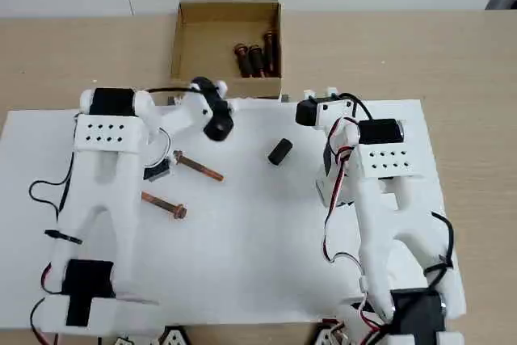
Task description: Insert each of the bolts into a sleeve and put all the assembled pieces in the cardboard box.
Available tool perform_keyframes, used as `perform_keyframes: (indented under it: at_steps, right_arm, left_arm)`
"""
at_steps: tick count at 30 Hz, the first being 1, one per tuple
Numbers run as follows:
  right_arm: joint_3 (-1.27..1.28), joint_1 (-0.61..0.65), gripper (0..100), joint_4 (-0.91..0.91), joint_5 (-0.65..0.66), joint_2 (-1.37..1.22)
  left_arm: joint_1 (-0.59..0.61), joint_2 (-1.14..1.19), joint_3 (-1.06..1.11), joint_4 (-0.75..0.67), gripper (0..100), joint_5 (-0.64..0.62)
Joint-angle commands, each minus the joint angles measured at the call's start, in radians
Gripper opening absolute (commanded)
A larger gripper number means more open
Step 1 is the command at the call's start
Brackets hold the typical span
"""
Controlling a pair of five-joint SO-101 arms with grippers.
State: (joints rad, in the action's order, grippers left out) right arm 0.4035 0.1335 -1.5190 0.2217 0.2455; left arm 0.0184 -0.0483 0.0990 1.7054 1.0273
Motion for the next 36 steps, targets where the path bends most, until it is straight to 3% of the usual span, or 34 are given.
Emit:
perform_keyframes:
  at_steps: [1, 7, 11, 22, 36]
  right_arm:
    - [-0.006, -0.004, 0.6, 0.018, -0.011, 0.044]
    - [-0.009, -0.002, 0.6, 0.025, -0.011, 0.044]
    - [-0.009, -0.002, 0.6, 0.025, -0.011, 0.044]
    - [-0.009, -0.002, 0.6, 0.039, -0.009, 0.044]
    - [-0.009, -0.002, 0.6, 0.039, -0.005, 0.044]
  left_arm:
    - [0.002, -0.005, -0.033, 0.011, 0, 0.129]
    - [-0.003, -0.005, 0.062, 0.009, 0, 0.319]
    - [-0.003, -0.005, 0.099, 0.009, 1, 0.368]
    - [-0.002, -0.003, 0.150, -0.003, 7, 0.427]
    - [-0.005, -0.003, 0.329, -0.239, 9, 0.446]
